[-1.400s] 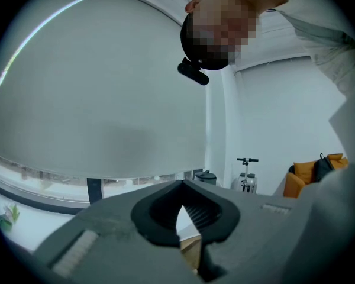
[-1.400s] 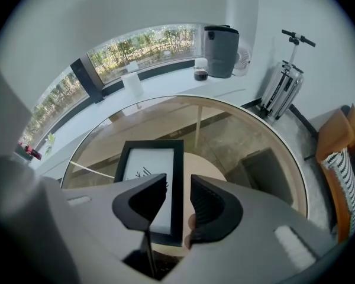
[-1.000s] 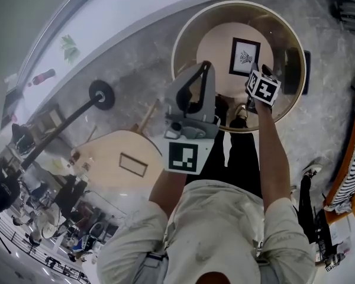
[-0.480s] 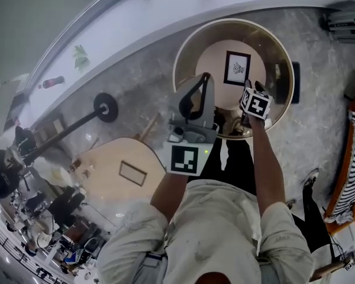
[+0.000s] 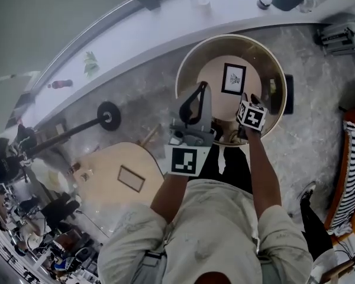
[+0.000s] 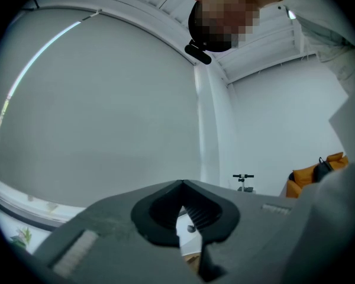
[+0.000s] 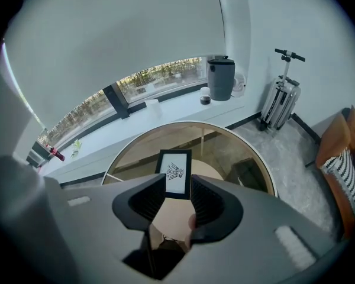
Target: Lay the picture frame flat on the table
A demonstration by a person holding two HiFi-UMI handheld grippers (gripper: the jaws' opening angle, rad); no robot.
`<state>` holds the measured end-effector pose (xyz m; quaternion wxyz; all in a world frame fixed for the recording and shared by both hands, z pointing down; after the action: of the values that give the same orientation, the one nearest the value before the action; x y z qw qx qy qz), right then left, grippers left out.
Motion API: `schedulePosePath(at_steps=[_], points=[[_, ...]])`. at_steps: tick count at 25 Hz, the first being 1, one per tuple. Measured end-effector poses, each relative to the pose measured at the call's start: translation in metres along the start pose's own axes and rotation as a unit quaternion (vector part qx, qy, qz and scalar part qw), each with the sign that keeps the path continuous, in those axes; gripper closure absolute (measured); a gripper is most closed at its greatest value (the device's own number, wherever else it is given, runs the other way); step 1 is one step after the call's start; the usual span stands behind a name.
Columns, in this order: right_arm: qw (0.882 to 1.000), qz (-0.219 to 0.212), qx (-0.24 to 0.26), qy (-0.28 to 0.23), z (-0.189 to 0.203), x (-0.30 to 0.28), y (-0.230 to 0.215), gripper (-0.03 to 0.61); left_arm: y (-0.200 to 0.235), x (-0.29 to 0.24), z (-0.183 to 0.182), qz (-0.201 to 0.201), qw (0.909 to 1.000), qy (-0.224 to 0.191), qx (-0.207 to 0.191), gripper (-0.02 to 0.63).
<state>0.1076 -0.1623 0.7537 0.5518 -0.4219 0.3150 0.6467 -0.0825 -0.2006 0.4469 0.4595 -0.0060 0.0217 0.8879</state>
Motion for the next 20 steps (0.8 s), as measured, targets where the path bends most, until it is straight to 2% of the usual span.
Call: schedulePosePath(at_steps=[10, 20], points=[[0.999, -0.028, 0.006, -0.036, 0.003, 0.06, -0.001, 0.442, -0.023, 0.025, -0.026, -0.016, 0.9998, -0.012, -0.005, 0.611], [0.994, -0.056, 0.05, -0.084, 0.0, 0.114, -0.007, 0.439, -0.048, 0.039, -0.05, -0.022, 0.9992, -0.028, -0.018, 0.611]])
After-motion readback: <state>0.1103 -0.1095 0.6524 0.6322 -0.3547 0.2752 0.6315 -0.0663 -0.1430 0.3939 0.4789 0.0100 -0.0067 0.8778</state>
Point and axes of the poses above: the fingertips, and each gripper's own axes: x backward along the fingers, y to its left, z out of its underside, the point moved 5 cm from there along x, backward along the fingers, and after that the axes turned 7 degrees about z, right-handed, at the moved point
